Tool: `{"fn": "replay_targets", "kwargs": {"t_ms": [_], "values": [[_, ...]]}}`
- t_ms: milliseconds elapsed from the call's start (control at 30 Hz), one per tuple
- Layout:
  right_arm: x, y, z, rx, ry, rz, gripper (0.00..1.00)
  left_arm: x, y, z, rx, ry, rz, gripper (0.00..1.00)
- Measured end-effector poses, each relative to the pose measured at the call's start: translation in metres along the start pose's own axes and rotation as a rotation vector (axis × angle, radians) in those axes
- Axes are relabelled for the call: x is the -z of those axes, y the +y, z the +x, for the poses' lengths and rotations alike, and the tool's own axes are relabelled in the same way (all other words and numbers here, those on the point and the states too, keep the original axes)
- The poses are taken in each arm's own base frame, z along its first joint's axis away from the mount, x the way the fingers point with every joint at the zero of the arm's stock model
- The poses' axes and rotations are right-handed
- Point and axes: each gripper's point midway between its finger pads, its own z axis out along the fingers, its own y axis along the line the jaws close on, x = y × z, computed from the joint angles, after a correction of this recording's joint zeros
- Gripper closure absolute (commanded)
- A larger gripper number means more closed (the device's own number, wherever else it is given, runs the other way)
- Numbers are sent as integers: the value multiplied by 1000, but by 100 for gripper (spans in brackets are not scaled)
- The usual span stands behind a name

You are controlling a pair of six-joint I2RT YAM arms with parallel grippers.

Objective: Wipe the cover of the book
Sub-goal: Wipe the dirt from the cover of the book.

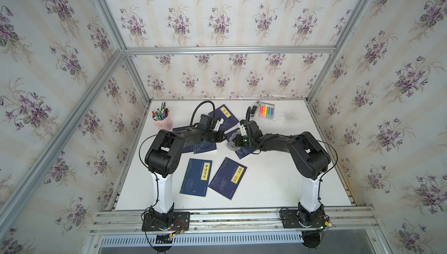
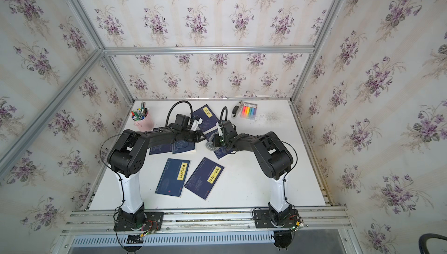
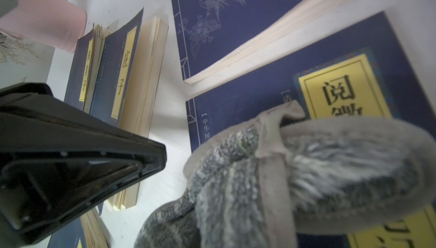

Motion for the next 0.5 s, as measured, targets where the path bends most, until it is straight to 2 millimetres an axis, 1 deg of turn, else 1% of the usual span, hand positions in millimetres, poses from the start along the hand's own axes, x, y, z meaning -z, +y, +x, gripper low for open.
{"fn": "replay_targets", "kwargs": {"t_ms": [200, 367, 500], "values": [[28, -12, 24, -7, 32, 56, 100, -1, 5, -4, 16, -11, -18, 100], [37, -15, 32, 7, 52, 72, 100, -6, 10, -8, 26, -1, -40, 100], [42, -16, 40, 7, 61, 65, 100, -15, 7, -6, 11, 33, -54, 99]]}}
